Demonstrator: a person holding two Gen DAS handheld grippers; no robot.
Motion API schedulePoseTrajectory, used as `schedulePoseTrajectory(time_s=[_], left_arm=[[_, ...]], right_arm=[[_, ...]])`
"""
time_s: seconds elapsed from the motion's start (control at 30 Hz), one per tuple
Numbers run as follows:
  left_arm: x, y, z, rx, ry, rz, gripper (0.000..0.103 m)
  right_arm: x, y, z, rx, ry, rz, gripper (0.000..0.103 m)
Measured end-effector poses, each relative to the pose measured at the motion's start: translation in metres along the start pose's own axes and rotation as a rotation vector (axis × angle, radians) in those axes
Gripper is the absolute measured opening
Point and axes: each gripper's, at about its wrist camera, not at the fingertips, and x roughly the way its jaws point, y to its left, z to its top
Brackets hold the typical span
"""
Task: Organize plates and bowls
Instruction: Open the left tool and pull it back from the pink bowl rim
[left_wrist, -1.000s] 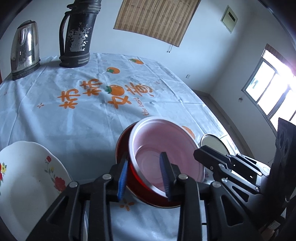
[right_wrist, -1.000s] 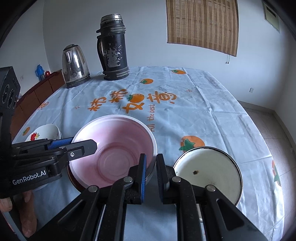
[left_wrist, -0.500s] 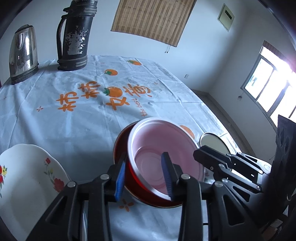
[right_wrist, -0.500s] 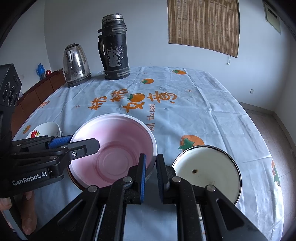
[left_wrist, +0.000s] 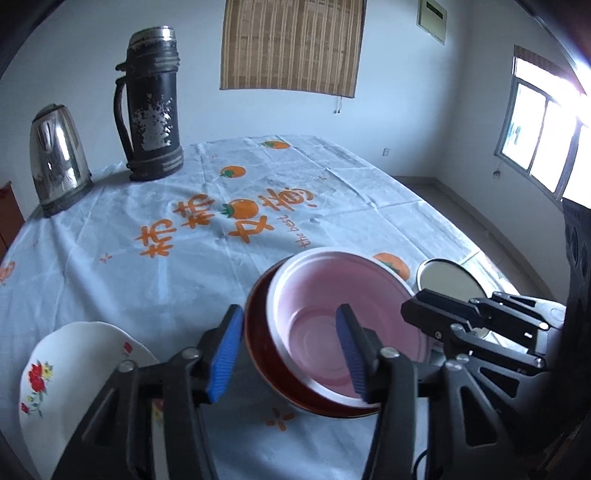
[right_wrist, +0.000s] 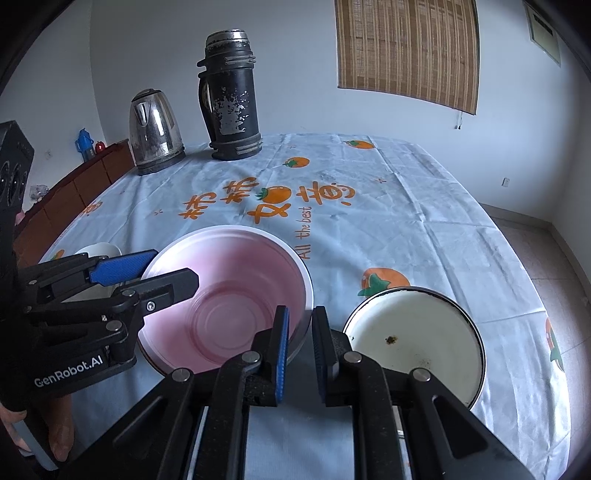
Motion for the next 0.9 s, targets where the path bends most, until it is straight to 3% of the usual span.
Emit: schedulePoseTrajectory(time_s=[0.03, 0.27, 0.33, 0.57, 0.63, 0.7, 0.9], left_arm=[[-0.002, 0.0, 0.0, 0.005, -0.014, 0.018, 0.075], [0.004, 0.019, 0.002, -0.065, -0.001, 0.016, 0.076], [0.004, 0.02, 0.002, -0.071, -0.006, 0.016, 0.076], [0.001, 0.026, 0.003, -0.1, -0.031, 0.027, 0.076], [0.001, 0.029, 0.003, -0.116, -0.034, 0.029, 0.076], [0.001, 0.033, 0.003, -0.136, -0.035, 0.029, 0.076], [0.001, 0.036, 0.002, -0.155, -0.048, 0.032, 0.076]], right_arm=[[0.001, 0.0, 0.0, -0.003, 0.003, -0.005, 0.014], [0.002, -0.005, -0.003, 0.02, -0.003, 0.018, 0.015], [0.001, -0.005, -0.003, 0.02, -0.012, 0.023, 0.023], [-0.003, -0.008, -0.003, 0.023, -0.03, 0.032, 0.027], [-0.008, -0.008, -0.004, 0.025, -0.058, 0.054, 0.041], [-0.014, -0.009, -0.005, 0.026, -0.082, 0.064, 0.049], [-0.026, -0.023, -0.01, 0.061, -0.115, 0.04, 0.049]])
